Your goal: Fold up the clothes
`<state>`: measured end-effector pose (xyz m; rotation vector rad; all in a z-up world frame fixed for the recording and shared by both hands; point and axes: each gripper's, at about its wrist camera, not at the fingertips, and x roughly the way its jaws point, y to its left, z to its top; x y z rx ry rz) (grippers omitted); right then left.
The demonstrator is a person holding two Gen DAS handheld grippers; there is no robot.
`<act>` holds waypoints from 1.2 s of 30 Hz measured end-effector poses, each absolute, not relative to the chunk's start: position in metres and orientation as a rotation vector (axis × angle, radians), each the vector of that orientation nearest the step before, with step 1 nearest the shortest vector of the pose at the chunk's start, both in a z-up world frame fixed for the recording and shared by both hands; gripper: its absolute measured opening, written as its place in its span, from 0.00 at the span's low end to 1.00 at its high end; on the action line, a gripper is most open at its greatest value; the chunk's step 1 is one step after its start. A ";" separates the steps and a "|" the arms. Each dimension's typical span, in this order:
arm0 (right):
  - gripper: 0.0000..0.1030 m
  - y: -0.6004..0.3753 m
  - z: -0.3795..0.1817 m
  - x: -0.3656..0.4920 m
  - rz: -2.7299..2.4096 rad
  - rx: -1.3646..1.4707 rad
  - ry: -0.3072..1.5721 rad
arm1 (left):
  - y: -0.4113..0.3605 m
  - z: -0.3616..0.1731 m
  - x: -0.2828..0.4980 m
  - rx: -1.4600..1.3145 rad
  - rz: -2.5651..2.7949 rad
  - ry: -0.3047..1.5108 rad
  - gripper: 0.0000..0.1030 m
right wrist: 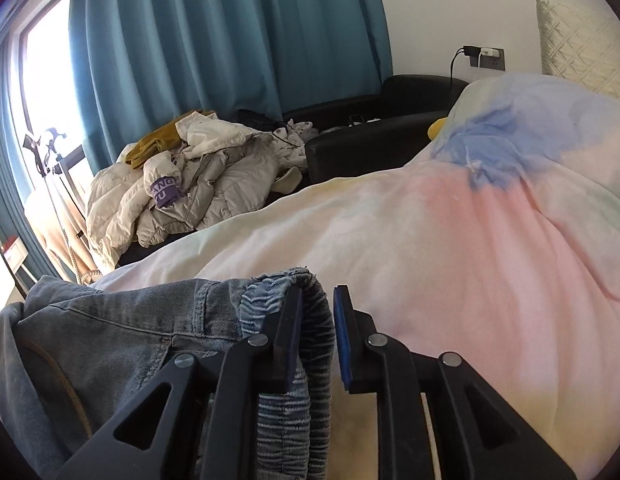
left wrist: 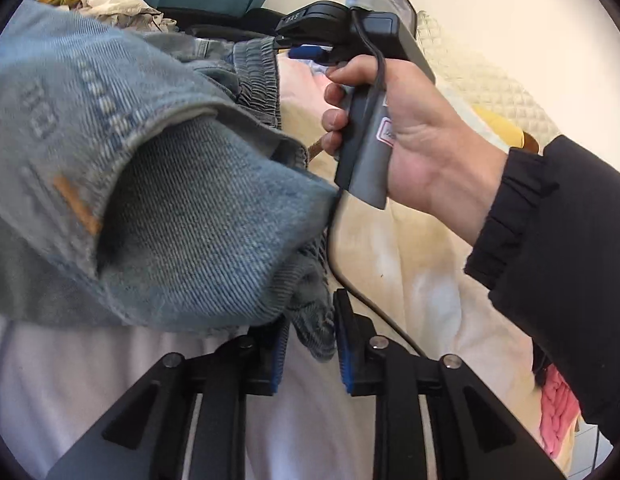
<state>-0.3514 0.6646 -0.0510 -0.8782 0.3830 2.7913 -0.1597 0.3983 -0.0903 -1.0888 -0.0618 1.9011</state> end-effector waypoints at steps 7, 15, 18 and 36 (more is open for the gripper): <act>0.47 0.647 -0.017 -0.284 2.771 -0.838 0.360 | 0.344 -0.038 -0.098 -0.954 1.971 0.033 0.60; 0.47 0.603 0.036 -0.199 2.826 -0.766 0.298 | 0.271 0.000 -0.070 -0.909 2.048 0.022 0.60; 0.47 0.579 0.052 -0.173 2.872 -0.748 0.305 | 0.244 0.013 -0.062 -0.895 2.079 0.017 0.60; 0.59 0.374 0.059 -0.225 3.146 -0.961 0.182 | 0.063 0.014 -0.075 -0.925 2.372 -0.090 0.60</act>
